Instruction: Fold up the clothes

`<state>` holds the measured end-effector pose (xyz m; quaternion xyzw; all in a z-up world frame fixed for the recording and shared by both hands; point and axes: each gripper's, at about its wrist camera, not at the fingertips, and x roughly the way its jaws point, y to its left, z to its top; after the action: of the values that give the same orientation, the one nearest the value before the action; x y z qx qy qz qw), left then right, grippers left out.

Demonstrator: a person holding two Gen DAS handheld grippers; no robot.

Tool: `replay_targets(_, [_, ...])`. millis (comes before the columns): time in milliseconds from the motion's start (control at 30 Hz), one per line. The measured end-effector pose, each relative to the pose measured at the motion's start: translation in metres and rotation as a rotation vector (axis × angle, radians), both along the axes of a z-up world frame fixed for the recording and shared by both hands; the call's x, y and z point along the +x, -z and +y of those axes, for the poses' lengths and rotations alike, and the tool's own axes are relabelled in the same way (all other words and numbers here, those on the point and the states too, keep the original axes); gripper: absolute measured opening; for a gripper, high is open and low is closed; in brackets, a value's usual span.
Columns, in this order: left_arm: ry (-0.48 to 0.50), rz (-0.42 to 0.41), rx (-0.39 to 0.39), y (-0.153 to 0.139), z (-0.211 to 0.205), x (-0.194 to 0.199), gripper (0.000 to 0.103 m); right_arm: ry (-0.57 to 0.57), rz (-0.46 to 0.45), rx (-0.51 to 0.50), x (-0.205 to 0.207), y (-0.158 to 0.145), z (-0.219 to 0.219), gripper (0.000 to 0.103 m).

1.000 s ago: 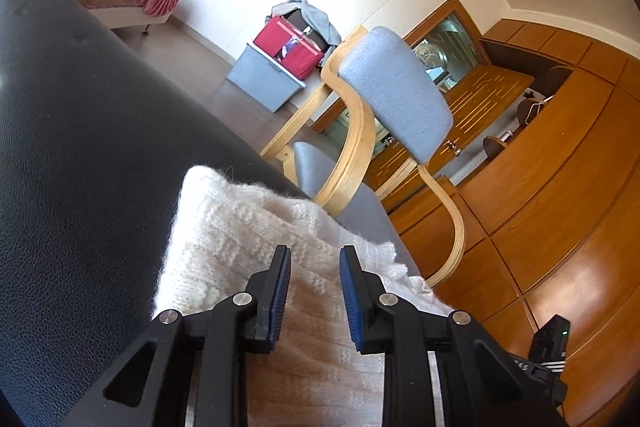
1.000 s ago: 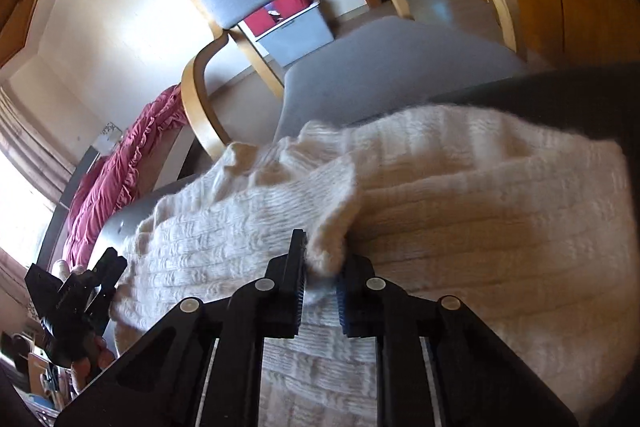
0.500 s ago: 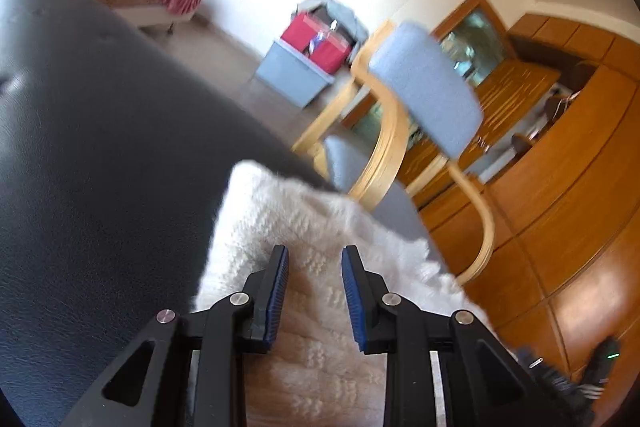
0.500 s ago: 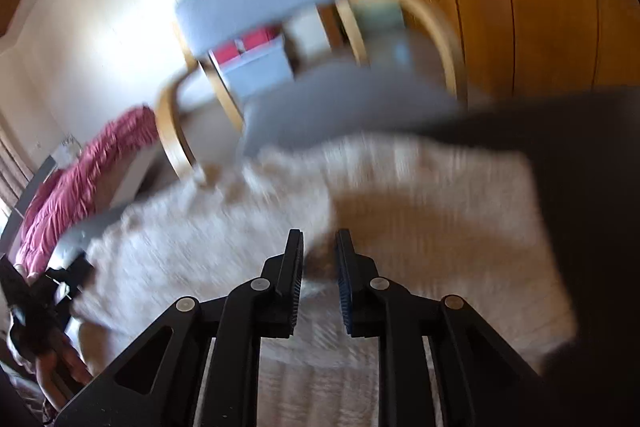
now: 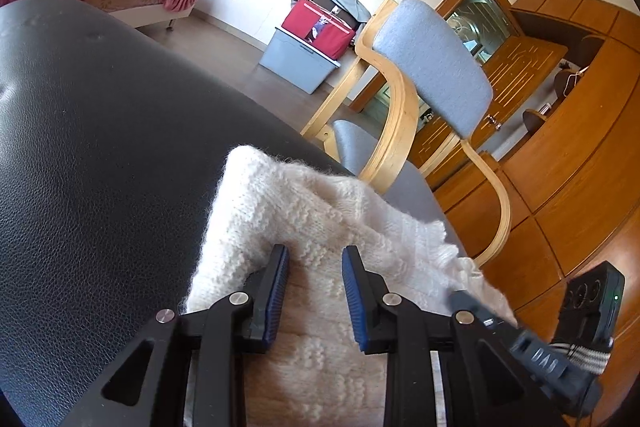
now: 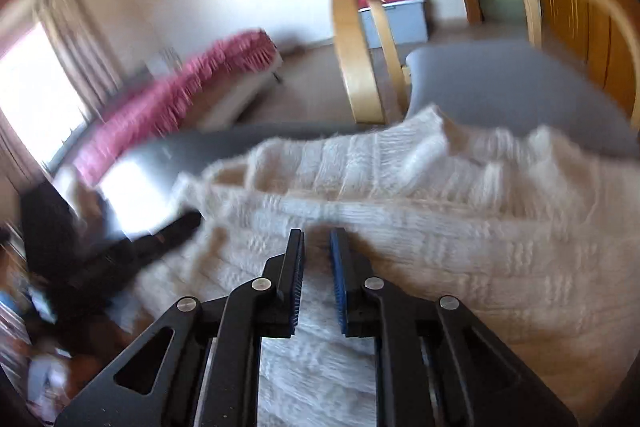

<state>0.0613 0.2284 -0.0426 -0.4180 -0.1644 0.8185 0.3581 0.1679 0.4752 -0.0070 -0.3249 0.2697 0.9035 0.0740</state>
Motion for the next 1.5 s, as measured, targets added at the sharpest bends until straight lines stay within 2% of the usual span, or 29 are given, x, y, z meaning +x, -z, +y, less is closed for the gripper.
replay_targets(100, [0.001,-0.007,0.009,0.001,-0.002,-0.001,0.027,0.110,-0.013,0.008,0.031,-0.003,0.023,0.013])
replay_targets(233, [0.002,-0.013,0.019,0.002,-0.003,-0.001,0.027,0.256,-0.001,-0.052,0.090,-0.001,0.064,0.014])
replay_targets(300, [0.001,-0.010,0.015,0.002,-0.003,-0.001,0.027,0.341,-0.032,0.011,0.115,-0.003,0.076,0.014])
replay_targets(367, [-0.006,0.000,0.019,0.000,-0.005,0.001,0.027,0.389,-0.032,0.025,0.128,-0.006,0.081,0.017])
replay_targets(467, [-0.012,0.105,0.055,-0.016,-0.012,0.017,0.029,0.333,0.050,0.017,0.138,-0.017,0.071,0.017])
replay_targets(500, [0.021,0.159,0.083,-0.024,-0.011,0.026,0.029,0.290,0.076,0.016,0.137,-0.019,0.065,0.017])
replay_targets(567, [0.096,0.243,0.106,-0.034,-0.005,0.043,0.031,0.190,0.070,0.036,0.121,-0.017,0.049,0.017])
replay_targets(633, [0.158,0.303,0.067,-0.038,0.007,0.055,0.031,0.089,0.060,0.057,0.105,-0.013,0.033,0.017])
replay_targets(700, [0.171,0.273,-0.008,-0.032,0.018,0.053,0.031,0.076,0.000,0.062,0.097,-0.003,0.030,0.017])
replay_targets(800, [0.107,0.125,-0.081,-0.011,0.018,0.029,0.031,0.124,0.012,-0.046,0.103,0.007,0.052,0.013])
replay_targets(867, [0.071,0.025,-0.046,0.003,0.006,0.013,0.024,0.183,0.020,-0.094,0.114,0.012,0.066,0.009])
replay_targets(900, [0.064,0.012,-0.020,0.005,0.001,0.011,0.024,0.194,0.018,-0.096,0.114,0.012,0.067,0.006])
replay_targets(1033, [0.068,0.018,-0.017,0.006,0.000,0.014,0.028,0.242,0.006,-0.104,0.116,0.012,0.074,0.005])
replay_targets(1067, [0.071,0.020,-0.013,0.005,0.000,0.014,0.029,0.238,-0.005,-0.087,0.117,0.007,0.073,0.009])
replay_targets(1167, [0.068,0.015,-0.004,0.003,0.000,0.008,0.029,0.175,0.016,0.016,0.104,-0.021,0.064,0.009])
replay_targets(1267, [0.068,0.015,-0.004,0.002,0.001,0.008,0.029,0.145,-0.016,0.111,0.077,-0.043,0.064,0.009])
replay_targets(1367, [0.069,0.014,0.001,0.003,0.000,0.008,0.029,0.151,-0.112,0.143,0.045,-0.033,0.081,0.009])
replay_targets(1400, [0.069,0.013,0.004,0.003,0.000,0.008,0.029,0.158,-0.153,0.129,0.031,-0.024,0.090,0.009])
replay_targets(1500, [0.069,0.014,0.007,0.003,0.000,0.007,0.029,0.192,-0.190,0.072,0.018,-0.002,0.113,0.009])
